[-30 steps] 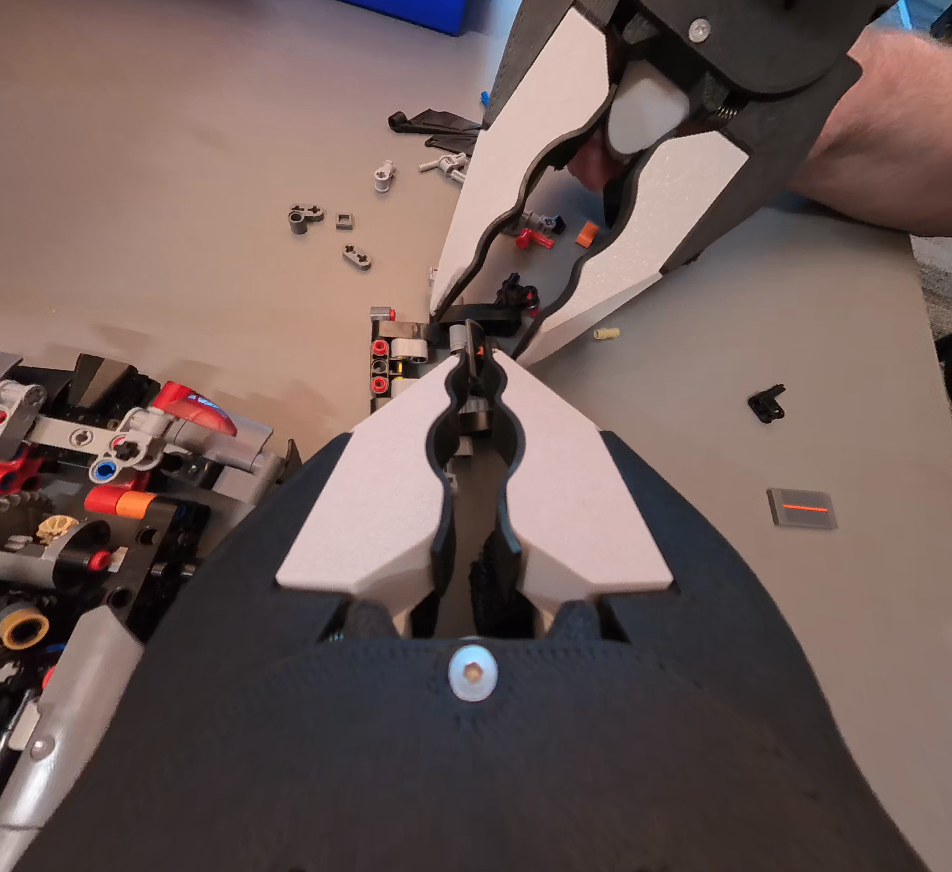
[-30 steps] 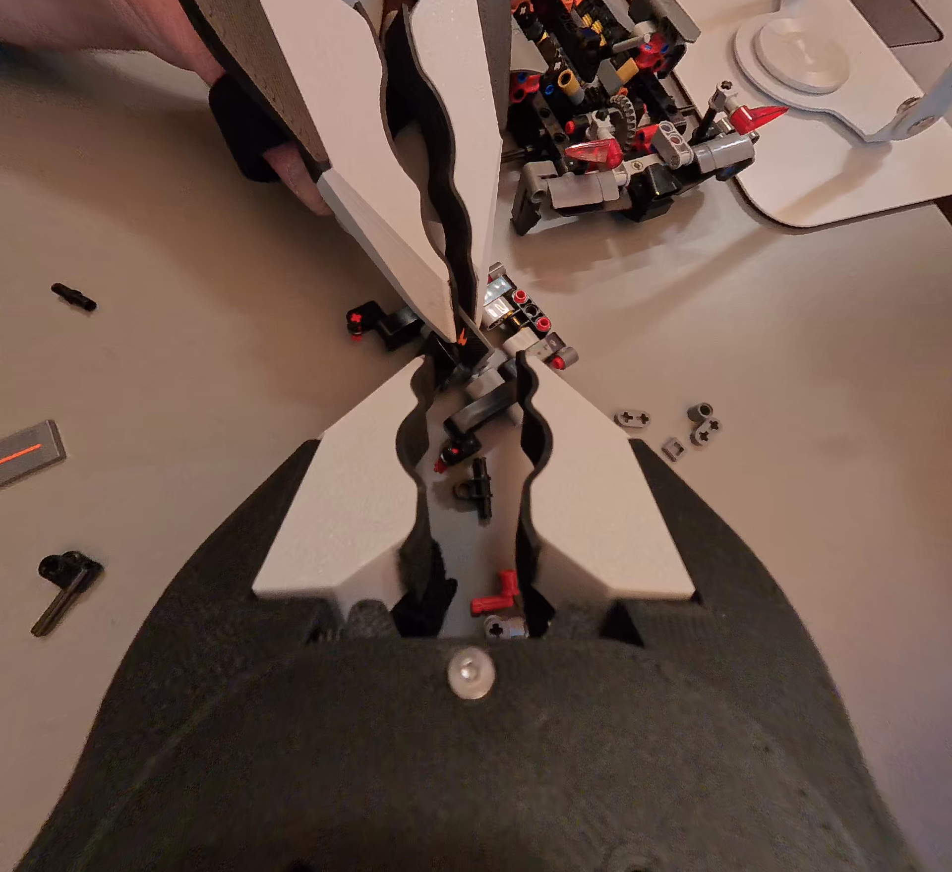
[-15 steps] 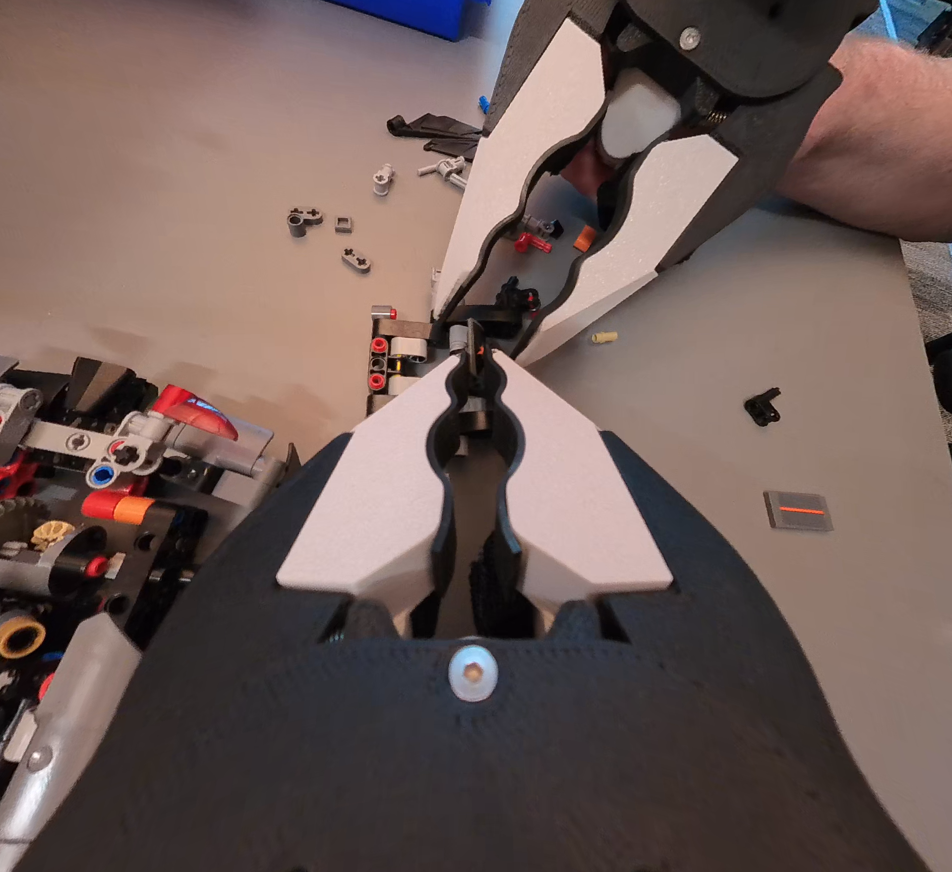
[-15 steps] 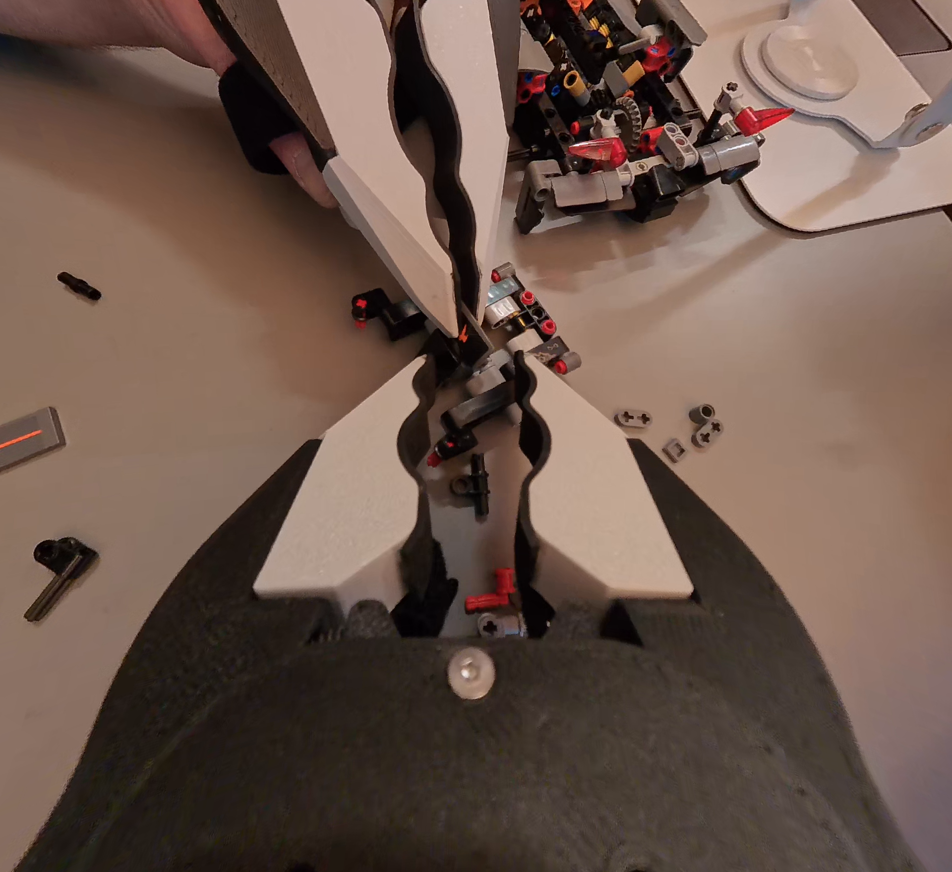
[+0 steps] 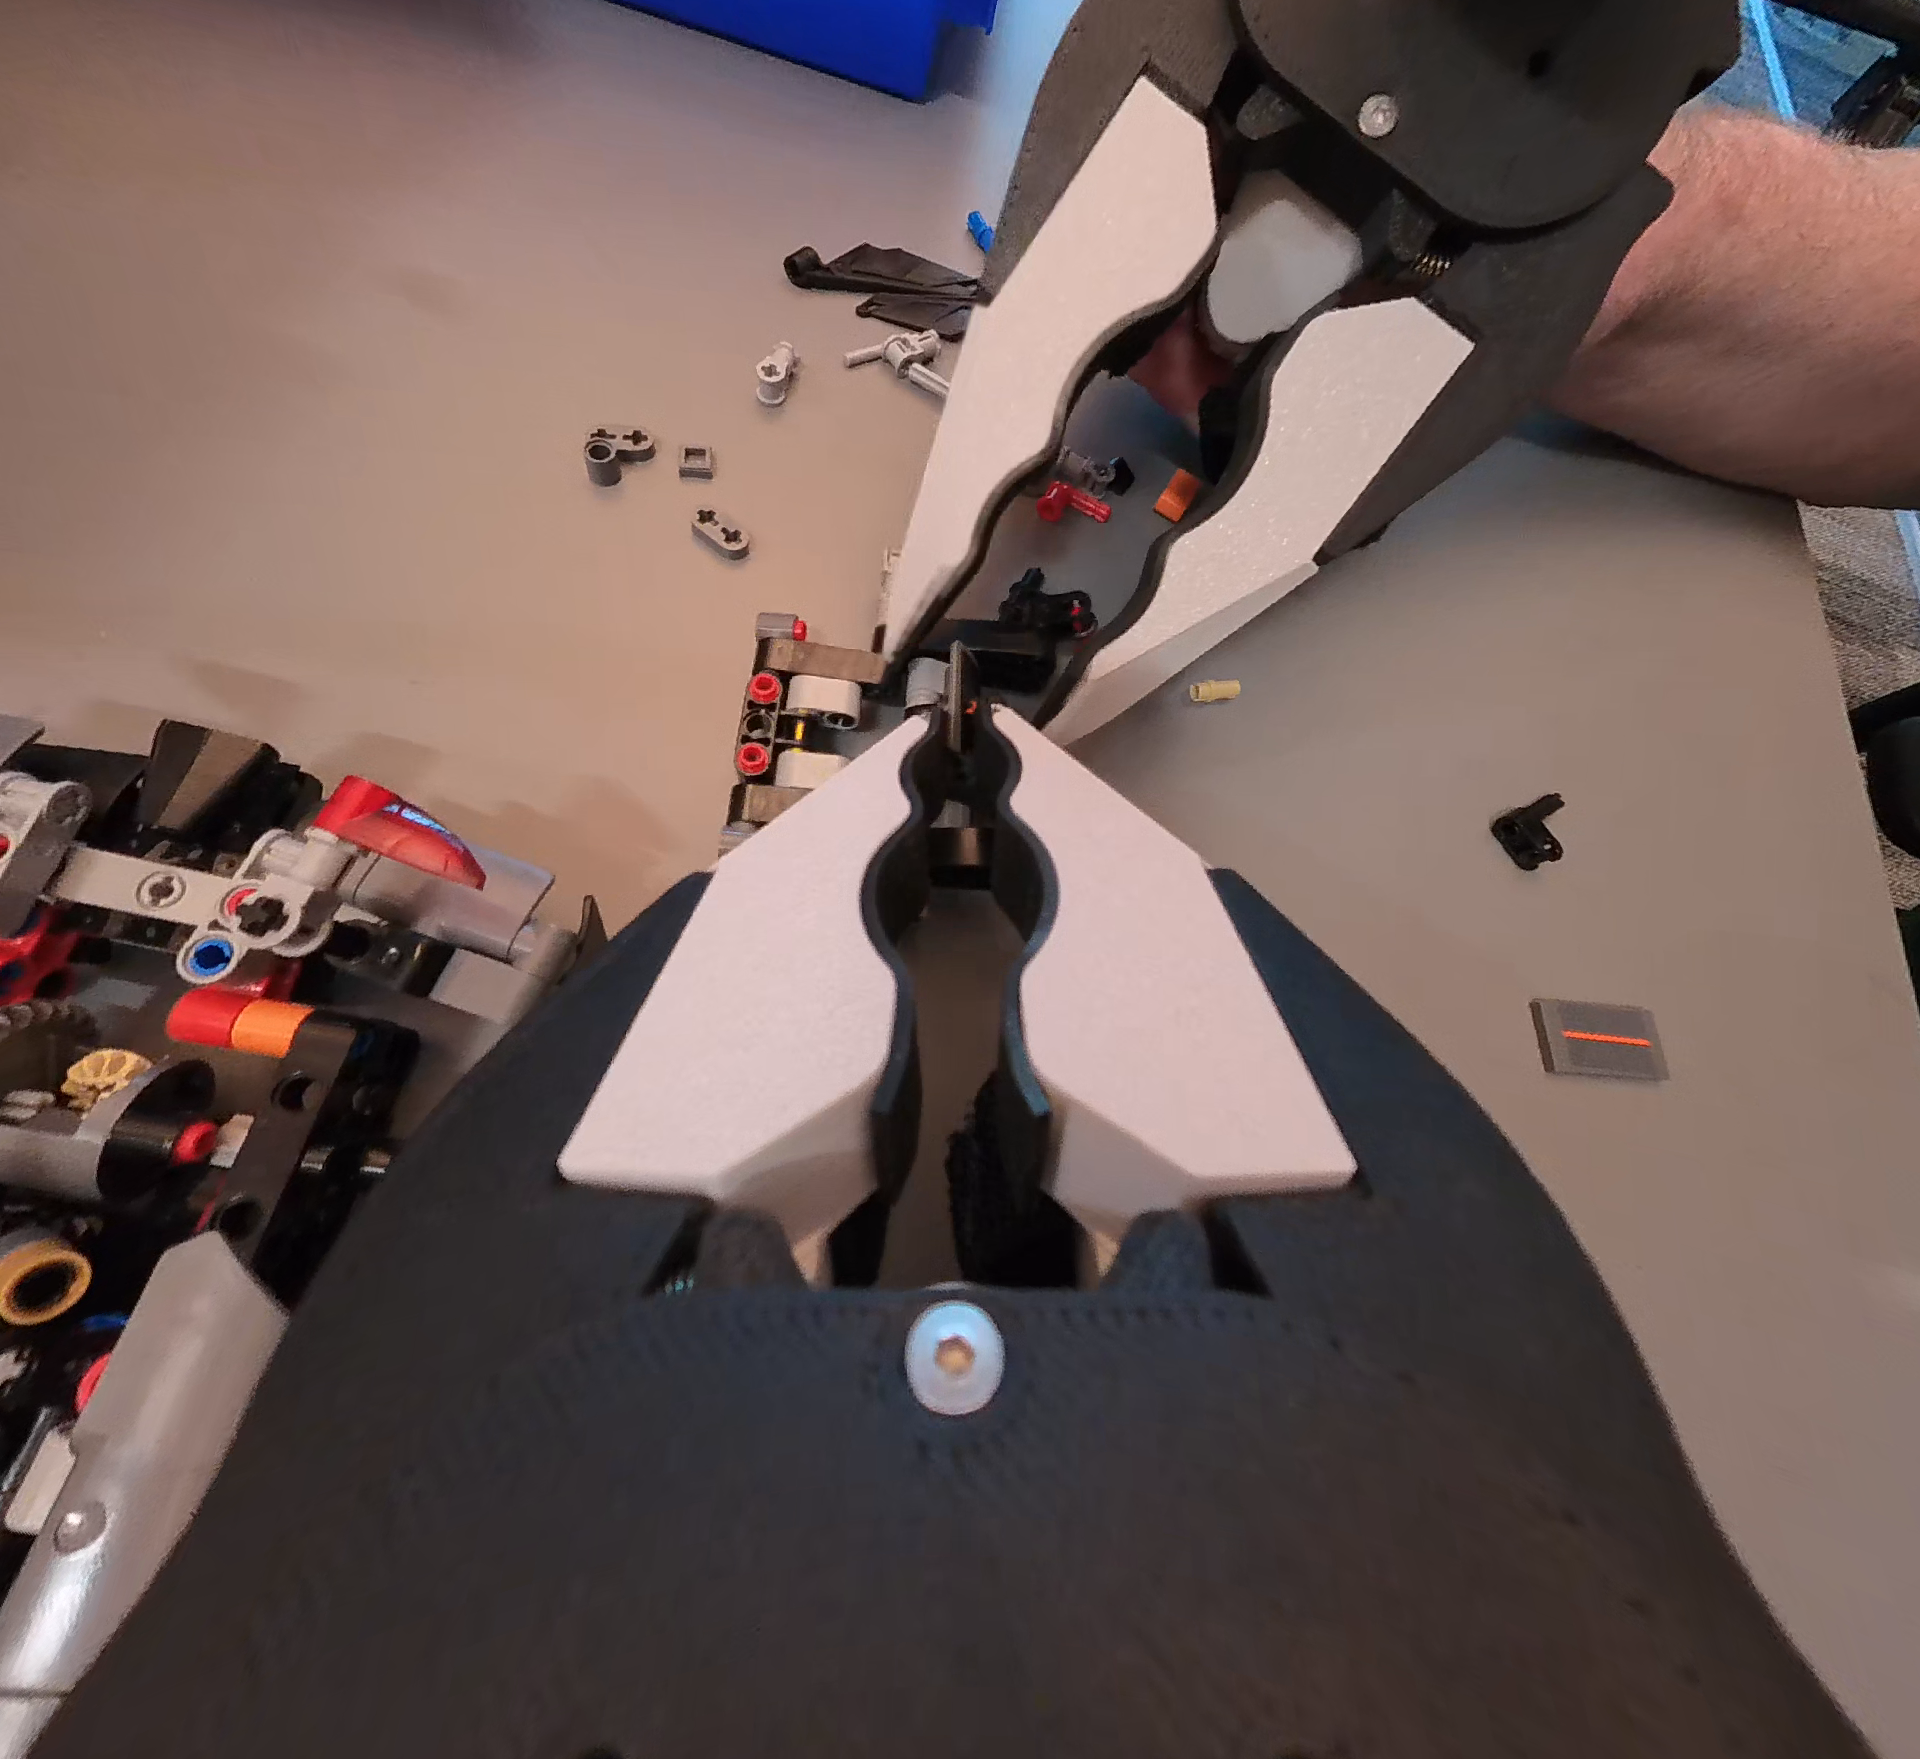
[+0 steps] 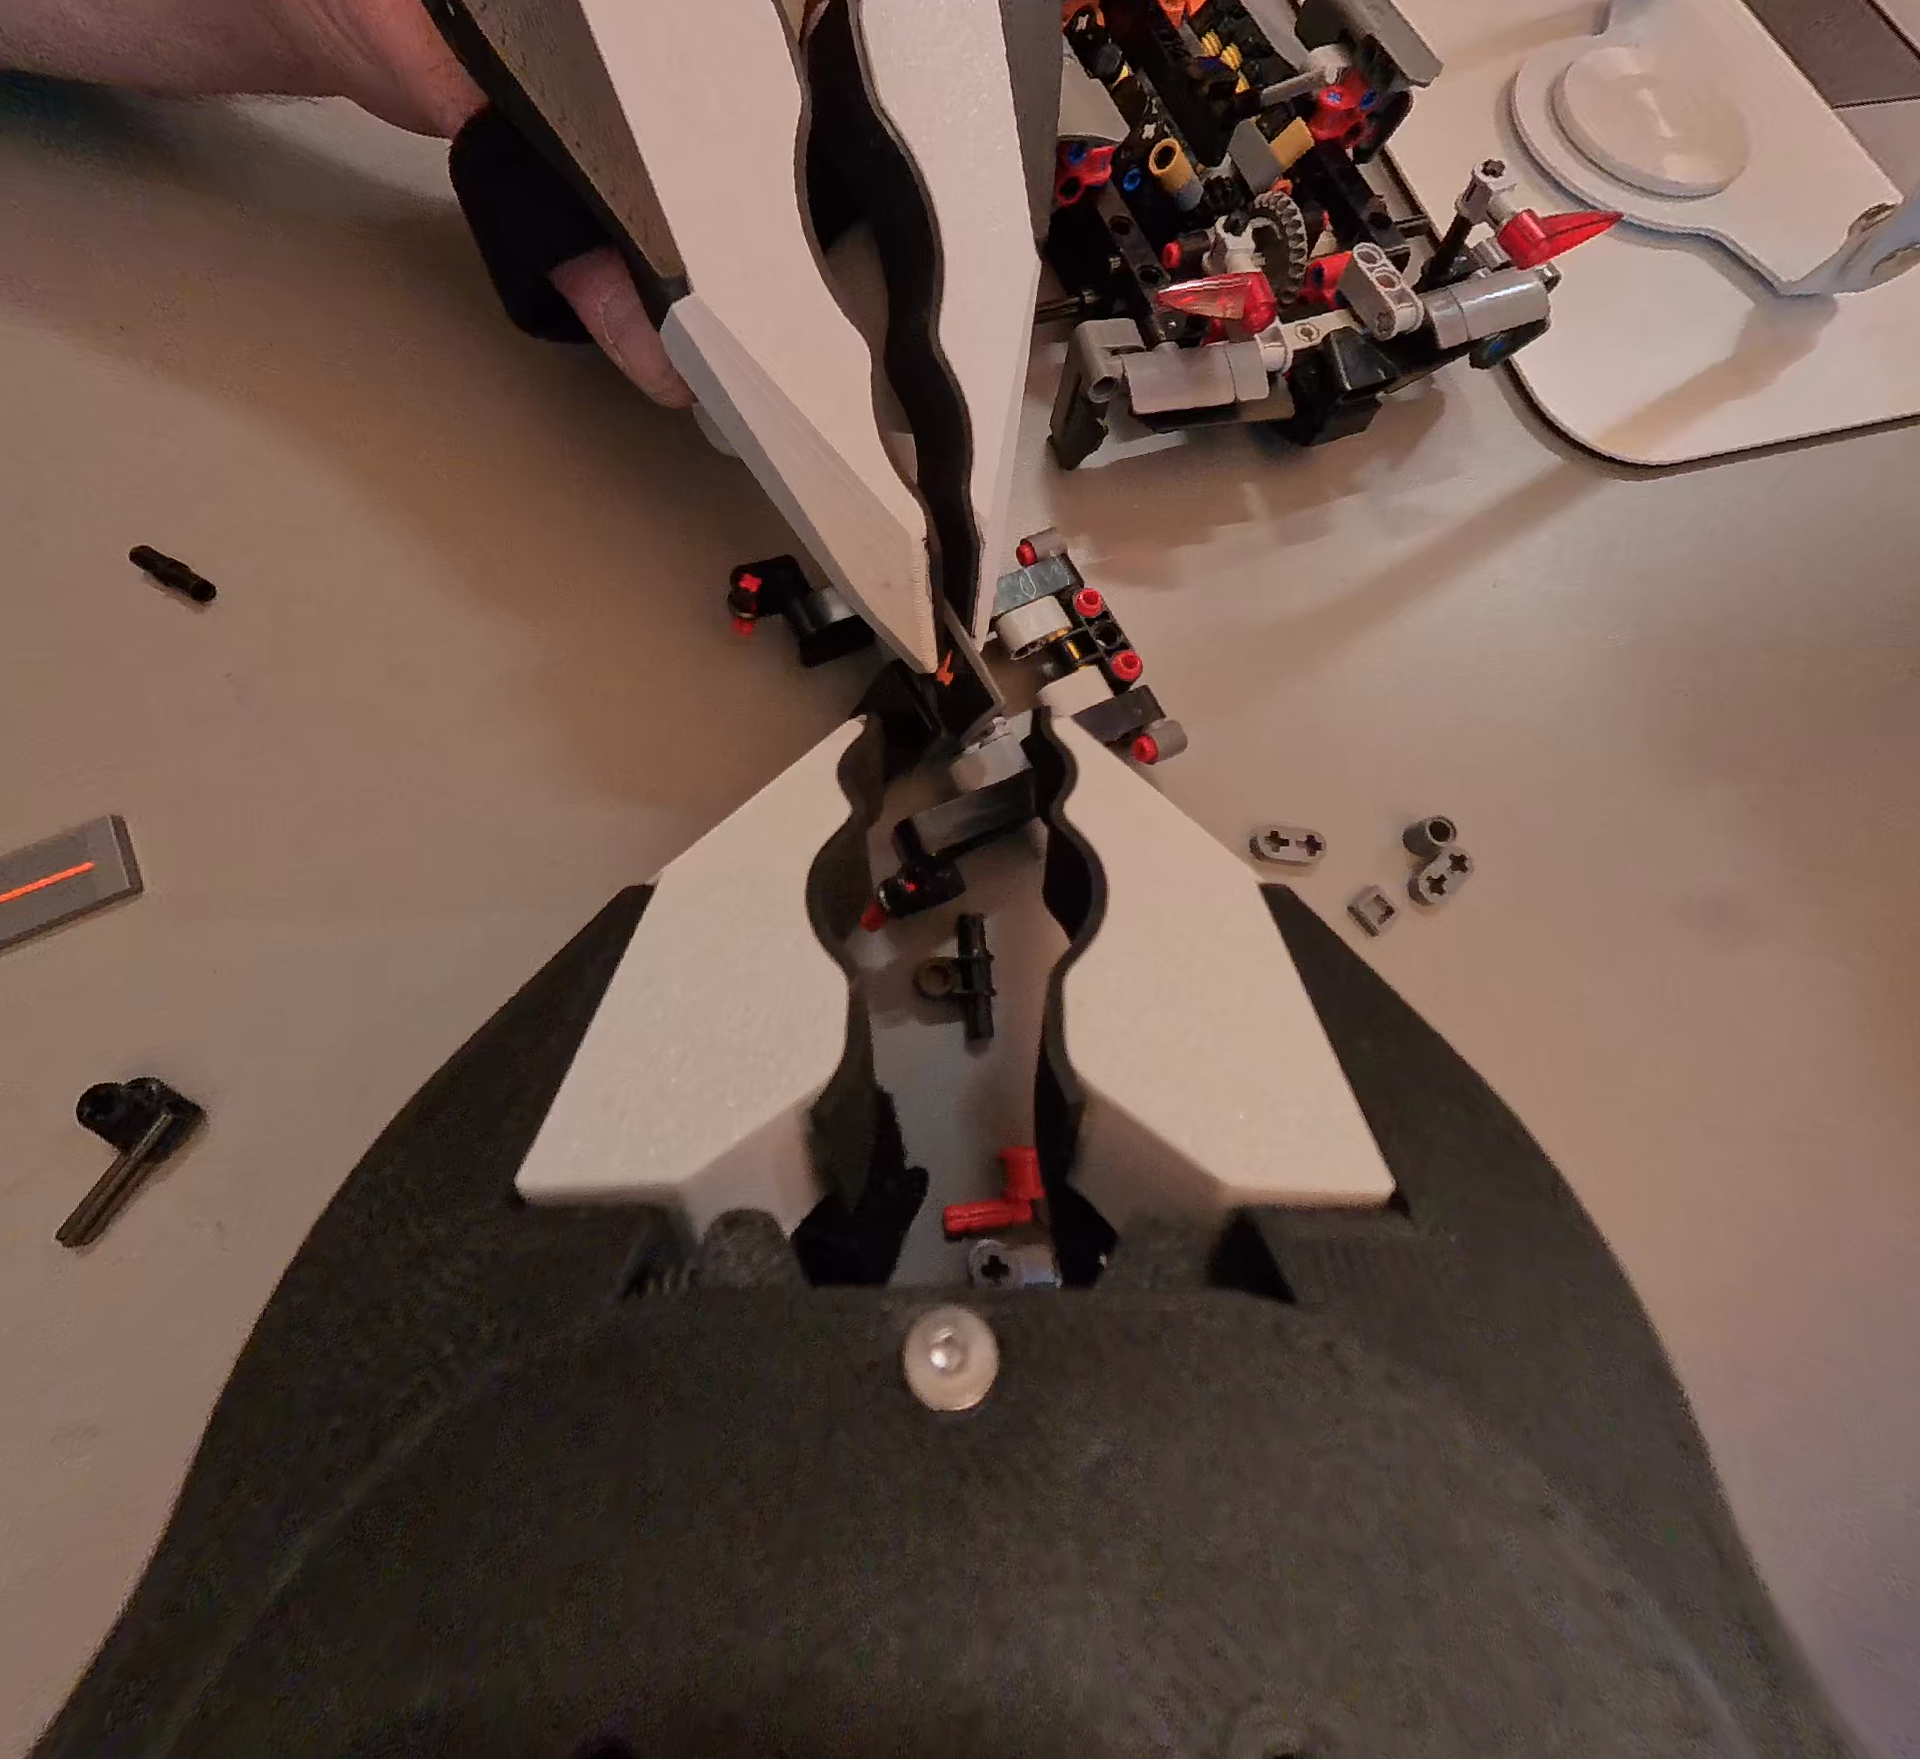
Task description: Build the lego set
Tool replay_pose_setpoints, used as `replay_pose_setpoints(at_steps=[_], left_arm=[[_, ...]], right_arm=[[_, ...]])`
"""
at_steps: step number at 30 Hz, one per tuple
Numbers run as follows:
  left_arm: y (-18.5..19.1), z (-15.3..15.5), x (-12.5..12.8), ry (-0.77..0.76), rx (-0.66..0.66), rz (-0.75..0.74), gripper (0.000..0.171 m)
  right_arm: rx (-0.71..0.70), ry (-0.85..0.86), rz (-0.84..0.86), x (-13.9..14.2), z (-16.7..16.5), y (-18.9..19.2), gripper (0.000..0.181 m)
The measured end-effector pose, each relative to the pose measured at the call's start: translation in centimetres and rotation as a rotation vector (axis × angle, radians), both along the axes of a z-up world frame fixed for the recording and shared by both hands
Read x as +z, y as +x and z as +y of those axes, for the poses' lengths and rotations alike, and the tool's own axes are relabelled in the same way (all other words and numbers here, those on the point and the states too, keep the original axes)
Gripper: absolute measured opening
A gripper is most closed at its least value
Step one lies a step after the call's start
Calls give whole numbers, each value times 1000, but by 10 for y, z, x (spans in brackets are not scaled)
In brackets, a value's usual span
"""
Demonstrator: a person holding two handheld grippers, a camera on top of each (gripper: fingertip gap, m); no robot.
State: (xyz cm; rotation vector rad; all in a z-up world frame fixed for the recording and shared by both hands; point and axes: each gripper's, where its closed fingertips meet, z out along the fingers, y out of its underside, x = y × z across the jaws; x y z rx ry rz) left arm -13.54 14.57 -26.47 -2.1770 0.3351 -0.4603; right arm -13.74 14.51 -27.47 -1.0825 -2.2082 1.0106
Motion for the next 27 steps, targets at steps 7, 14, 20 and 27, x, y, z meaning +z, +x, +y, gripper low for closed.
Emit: replay_pose_setpoints(at_steps=[7, 14, 20, 27], left_arm=[[1, 0, 1, 0, -1, -11, 2], [1, 1, 0, -11, -2, -37, 2], [1, 1, 0, -15, -4, -43, 2], [1, 2, 1, -35, 19, -135, 2]], right_arm=[[4, -9, -3, 0, 0, 1, 26], [17, -27, -12, -2, -3, 1, 22], [28, -42, -16, -2, -4, 2, 19], [23, -66, -20, -2, -5, 2, 20]])
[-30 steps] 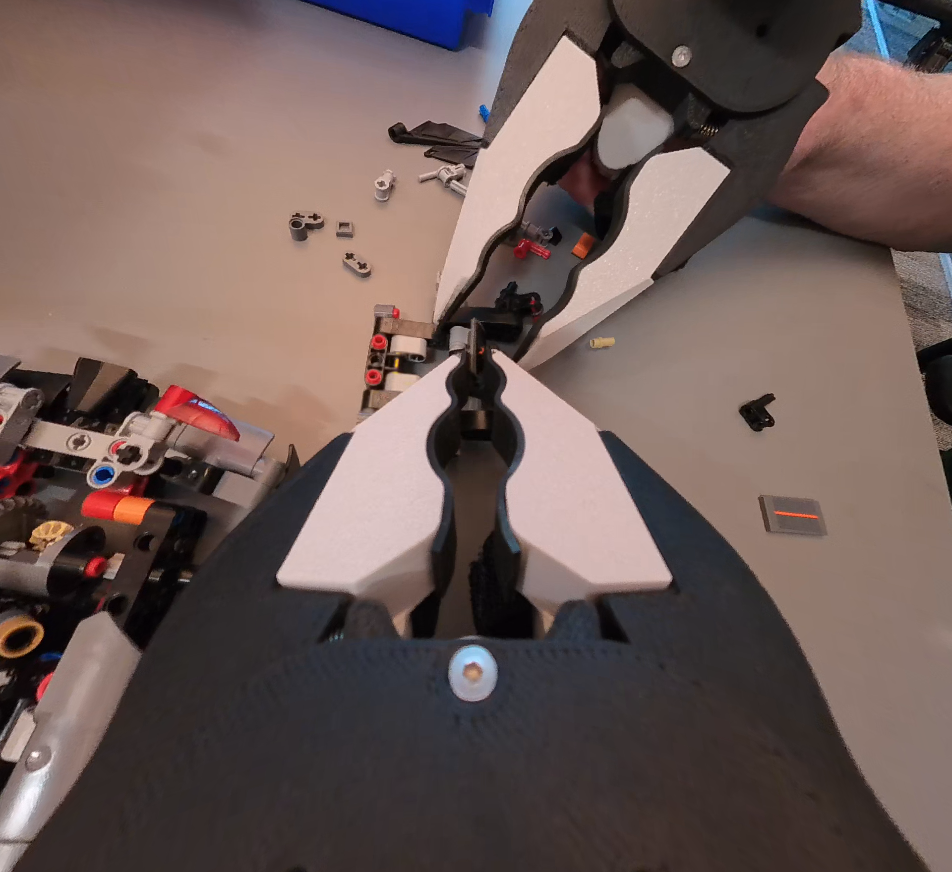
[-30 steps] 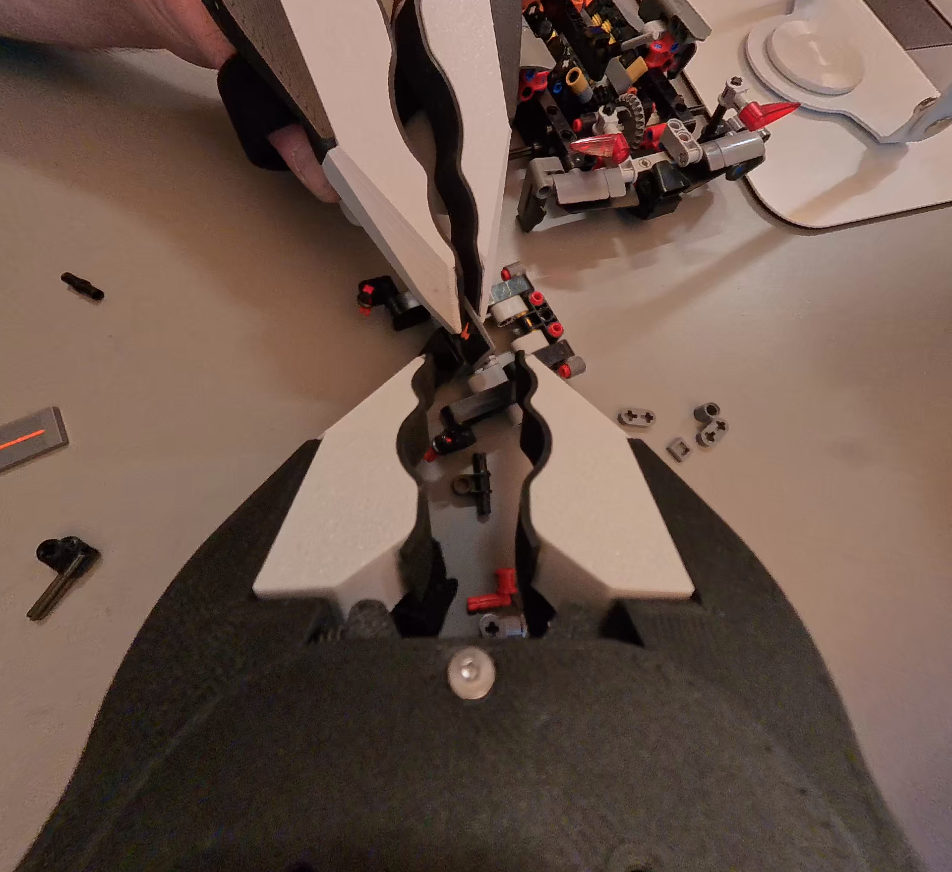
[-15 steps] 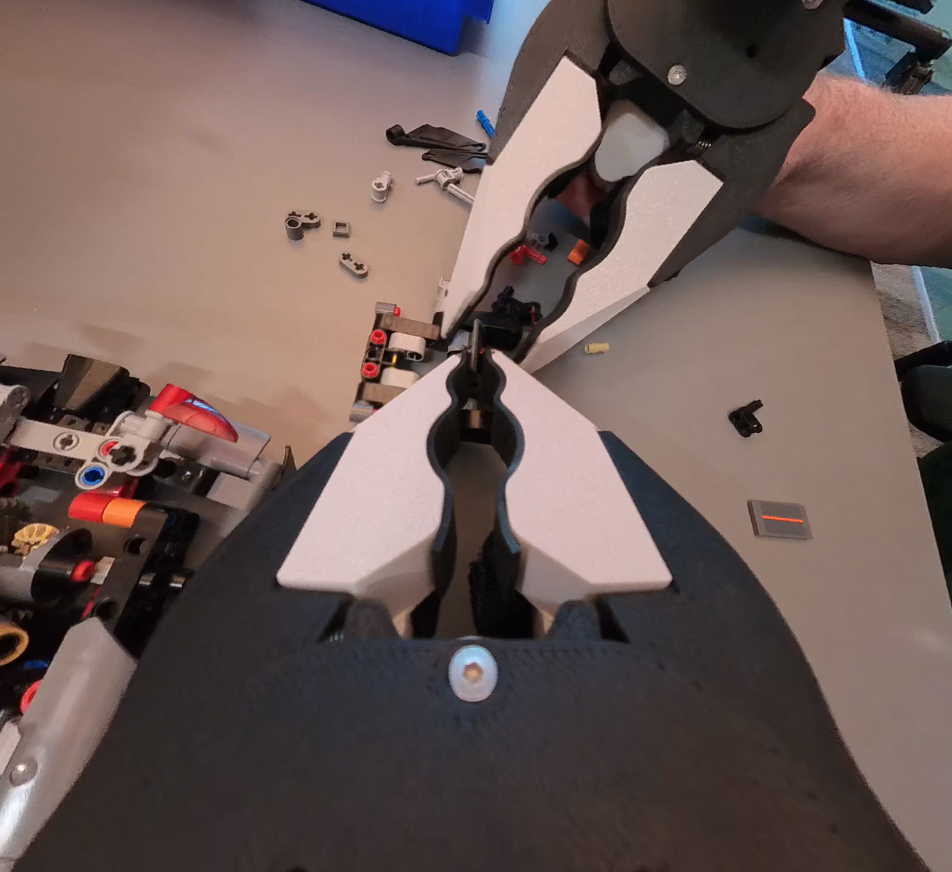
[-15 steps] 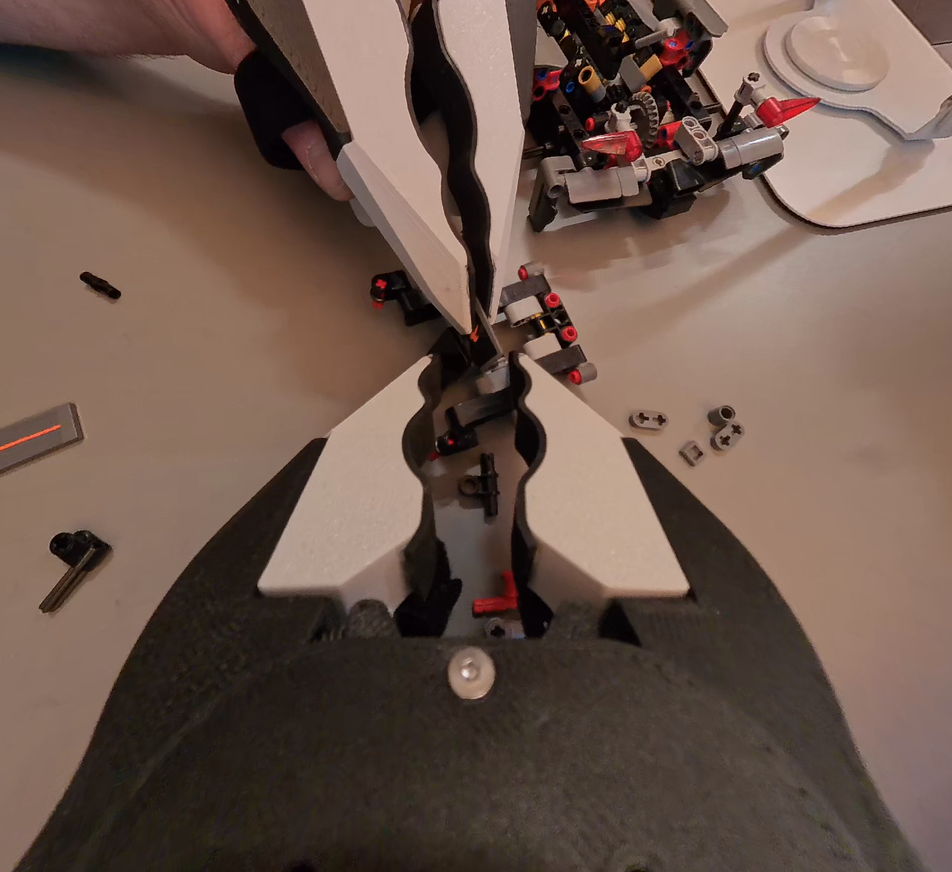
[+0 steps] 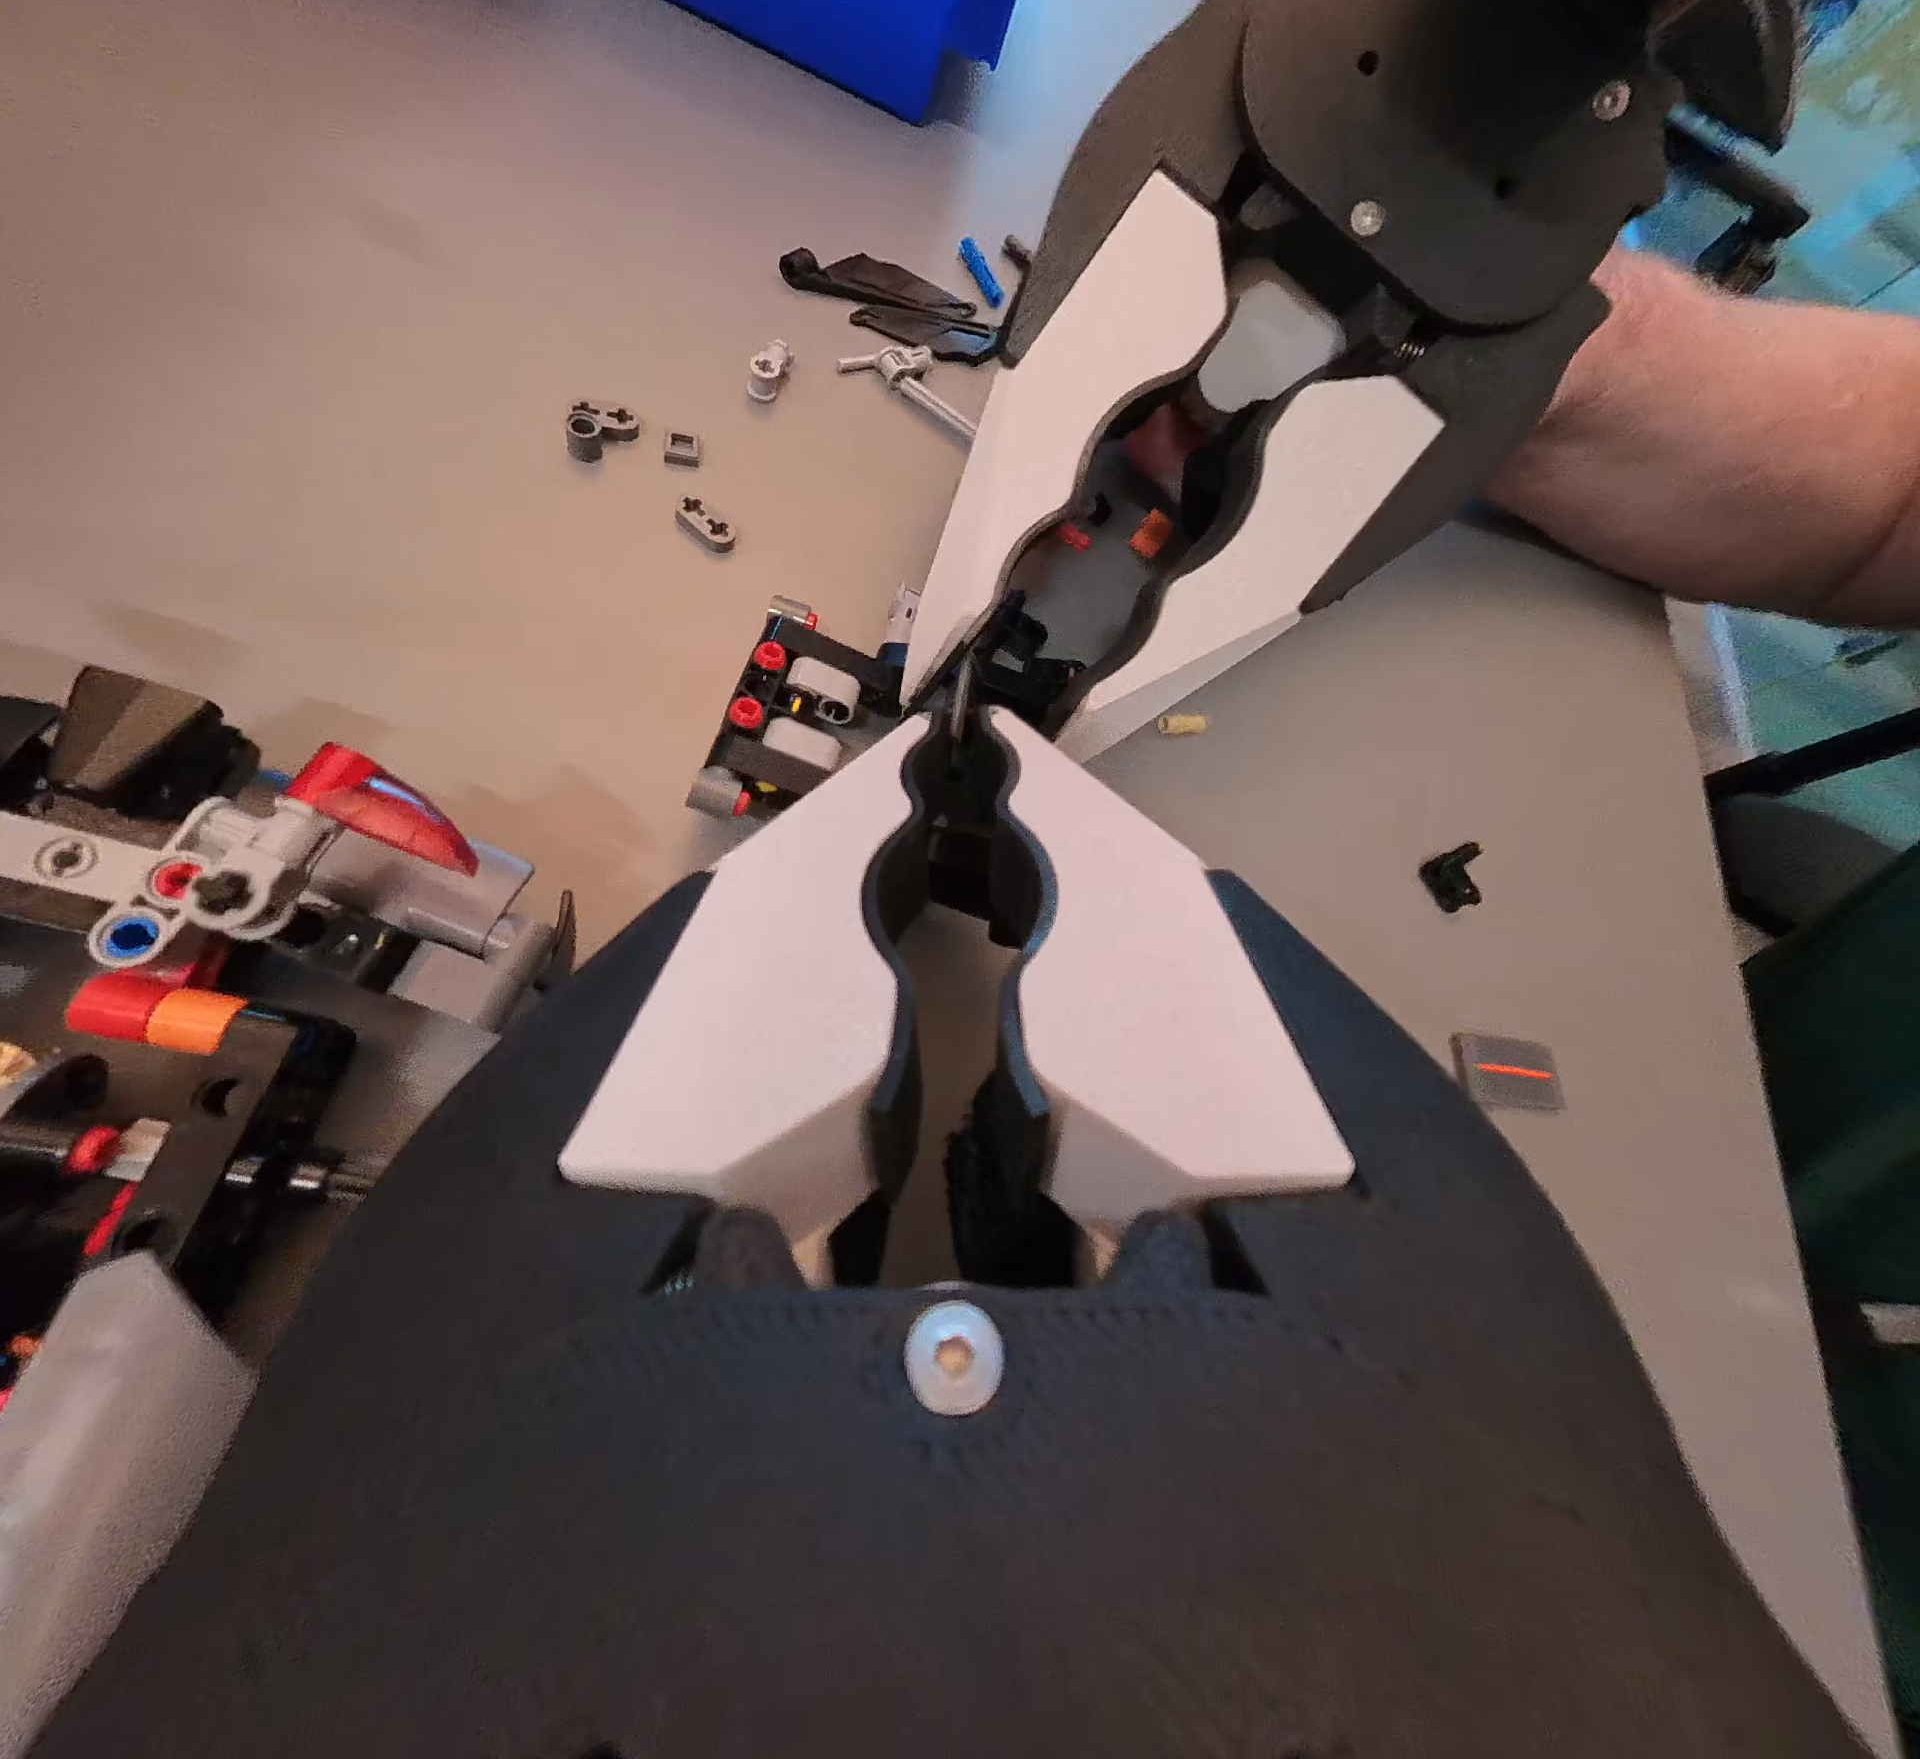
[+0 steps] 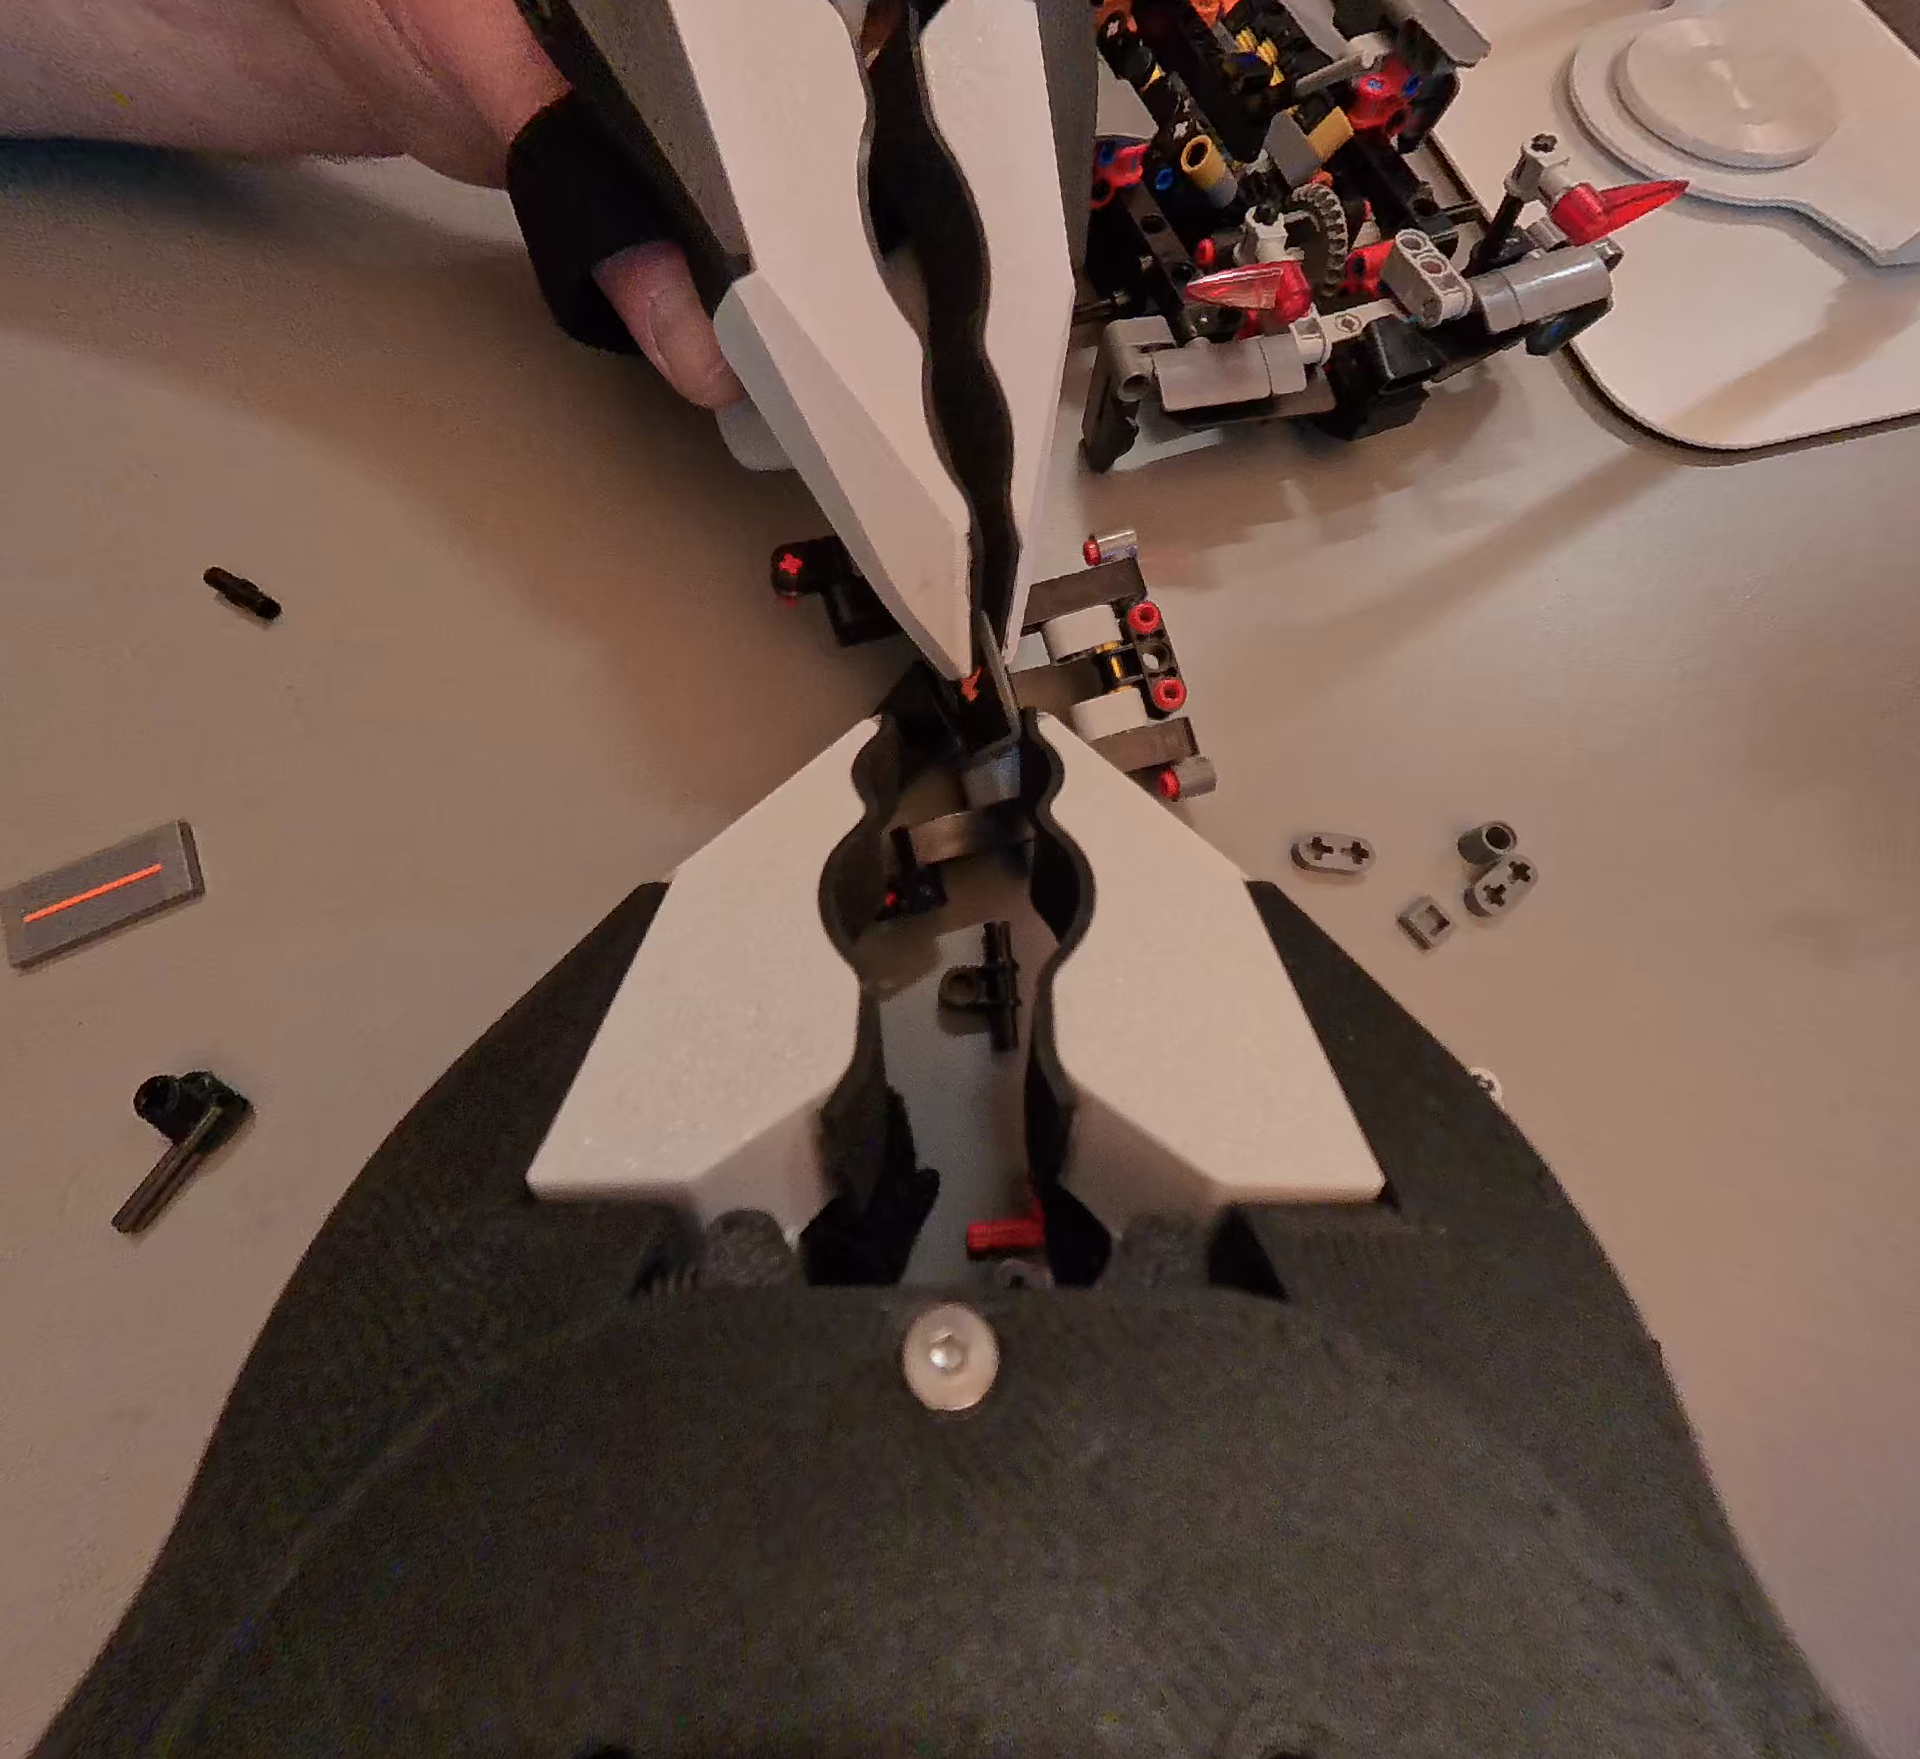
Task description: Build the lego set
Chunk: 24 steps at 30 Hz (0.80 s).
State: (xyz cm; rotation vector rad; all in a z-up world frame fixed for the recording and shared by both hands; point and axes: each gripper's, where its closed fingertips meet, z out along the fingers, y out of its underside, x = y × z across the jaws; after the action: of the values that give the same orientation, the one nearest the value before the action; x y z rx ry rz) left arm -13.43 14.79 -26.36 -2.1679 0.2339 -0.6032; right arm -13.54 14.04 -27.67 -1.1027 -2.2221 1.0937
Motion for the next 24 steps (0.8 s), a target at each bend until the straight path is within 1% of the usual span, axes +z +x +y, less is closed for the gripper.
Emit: replay_pose_setpoints(at_steps=[2, 8, 11, 15, 21, 24], left_arm=[[0, 0, 0, -2, 10, -46, 2], [-1, 1, 5, 7, 27, -121, 1], [-1, 1, 2, 1, 30, -113, 1], [-1, 2, 0, 2, 21, -62, 2], [-1, 1, 1, 3, 26, -106, 1], [-1, 2, 5, 10, 33, -147, 0]], right_arm=[[-2, -4, -1, 0, 0, 0, 21], [-19, -1, -3, 1, -1, -1, 23], [-20, -9, -9, 0, -1, -1, 22], [-26, -31, -15, -1, 0, -2, 20], [-27, -34, -6, 1, 0, -2, 19], [-30, -38, -6, 1, 0, -2, 23]])
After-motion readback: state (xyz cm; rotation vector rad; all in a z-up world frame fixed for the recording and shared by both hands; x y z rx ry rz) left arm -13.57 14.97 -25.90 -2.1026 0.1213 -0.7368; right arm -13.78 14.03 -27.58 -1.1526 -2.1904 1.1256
